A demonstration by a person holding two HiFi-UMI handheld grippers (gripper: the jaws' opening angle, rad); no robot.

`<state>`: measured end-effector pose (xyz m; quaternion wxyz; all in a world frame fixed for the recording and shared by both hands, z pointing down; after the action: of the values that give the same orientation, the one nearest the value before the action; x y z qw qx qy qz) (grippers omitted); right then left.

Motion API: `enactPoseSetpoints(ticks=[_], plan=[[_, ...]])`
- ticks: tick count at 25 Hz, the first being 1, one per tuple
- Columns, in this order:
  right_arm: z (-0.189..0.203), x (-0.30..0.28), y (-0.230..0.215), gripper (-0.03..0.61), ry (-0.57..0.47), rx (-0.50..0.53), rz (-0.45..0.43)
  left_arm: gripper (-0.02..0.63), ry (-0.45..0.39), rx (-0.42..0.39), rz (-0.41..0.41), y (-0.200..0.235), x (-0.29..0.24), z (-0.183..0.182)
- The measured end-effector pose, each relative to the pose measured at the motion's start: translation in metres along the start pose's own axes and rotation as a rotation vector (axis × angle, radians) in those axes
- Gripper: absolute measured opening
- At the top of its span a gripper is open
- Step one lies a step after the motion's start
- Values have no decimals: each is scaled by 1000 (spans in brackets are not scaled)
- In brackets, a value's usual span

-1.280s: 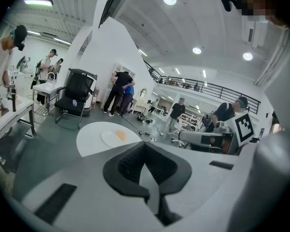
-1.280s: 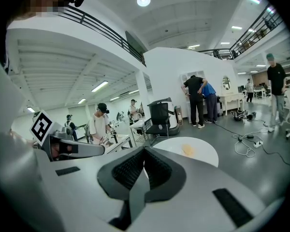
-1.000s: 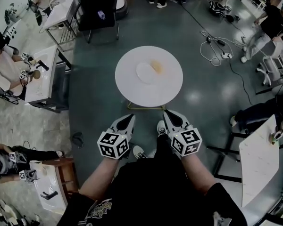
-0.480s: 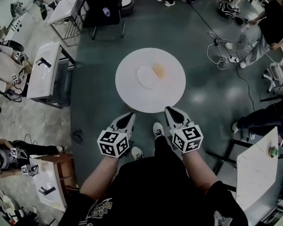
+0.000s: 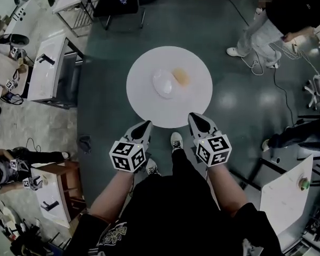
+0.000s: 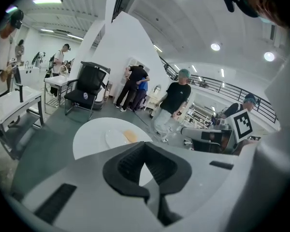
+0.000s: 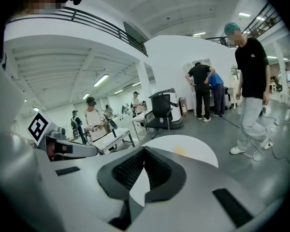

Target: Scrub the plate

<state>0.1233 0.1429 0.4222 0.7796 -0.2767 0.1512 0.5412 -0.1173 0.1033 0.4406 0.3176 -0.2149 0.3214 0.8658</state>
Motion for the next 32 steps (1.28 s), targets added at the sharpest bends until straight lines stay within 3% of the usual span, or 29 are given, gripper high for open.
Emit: enactPoseSetpoints(ticks=[32], plan=[[30, -169, -106, 21, 263, -86, -53, 6, 135, 175, -170, 86, -142, 4]])
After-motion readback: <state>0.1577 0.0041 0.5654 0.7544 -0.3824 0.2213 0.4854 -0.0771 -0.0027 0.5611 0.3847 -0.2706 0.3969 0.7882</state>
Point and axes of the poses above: the fingertips, and each gripper's own axes: x backward along the fingers, y to its left, z out of its underside, the point moved 9 cm from there along x, backward along the fingers, and after that the axes turned 9 degrees about y, right-handed, at the moved point
